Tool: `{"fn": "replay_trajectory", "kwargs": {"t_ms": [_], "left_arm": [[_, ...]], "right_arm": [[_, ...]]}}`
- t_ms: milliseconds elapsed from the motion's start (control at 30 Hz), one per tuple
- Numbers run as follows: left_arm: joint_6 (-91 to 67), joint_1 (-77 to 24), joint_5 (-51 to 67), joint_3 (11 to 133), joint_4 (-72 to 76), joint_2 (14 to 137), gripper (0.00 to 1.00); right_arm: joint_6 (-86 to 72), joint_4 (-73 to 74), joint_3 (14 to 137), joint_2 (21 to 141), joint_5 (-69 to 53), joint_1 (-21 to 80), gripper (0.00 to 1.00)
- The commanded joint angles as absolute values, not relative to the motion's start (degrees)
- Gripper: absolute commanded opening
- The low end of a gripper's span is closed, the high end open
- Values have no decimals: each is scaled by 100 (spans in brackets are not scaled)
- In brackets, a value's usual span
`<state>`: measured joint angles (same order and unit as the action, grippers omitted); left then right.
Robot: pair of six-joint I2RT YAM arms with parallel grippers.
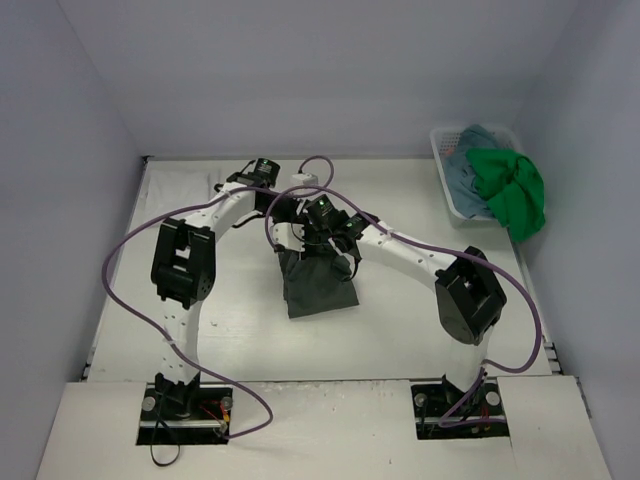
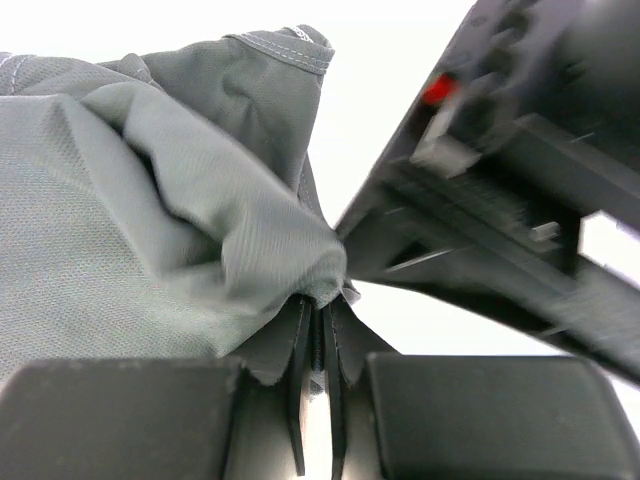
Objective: Fold and stack the t-shirts
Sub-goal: Fold the tshirt
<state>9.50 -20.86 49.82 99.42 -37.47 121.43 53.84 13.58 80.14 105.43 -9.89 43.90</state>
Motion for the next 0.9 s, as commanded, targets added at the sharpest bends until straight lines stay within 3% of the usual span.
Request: {"fn": "replay_trajectory", "kwargs": {"t_ms": [0,400,700,800,867], "left_arm": [[713,-1688,4931,10450,-3560,11909,49],[624,-555,4517,10775,-3349,12015,50],[606,-149,4843,10055,-3094,11584,50],[580,-149,4957,9818,-3015,11470,50],[545,-158,5009,9643,-2919,11391,50]], "right_arm": [[5300,1064,8033,10415,-993,4377,0],[5160,871,7928,10599,-1125,4447,0],[4869,475,7945,11065,-1178,4535,0],[4720,291,7963,11171,-1143,4562,9],[4580,124,7945,11241,-1073,4588,22]]}}
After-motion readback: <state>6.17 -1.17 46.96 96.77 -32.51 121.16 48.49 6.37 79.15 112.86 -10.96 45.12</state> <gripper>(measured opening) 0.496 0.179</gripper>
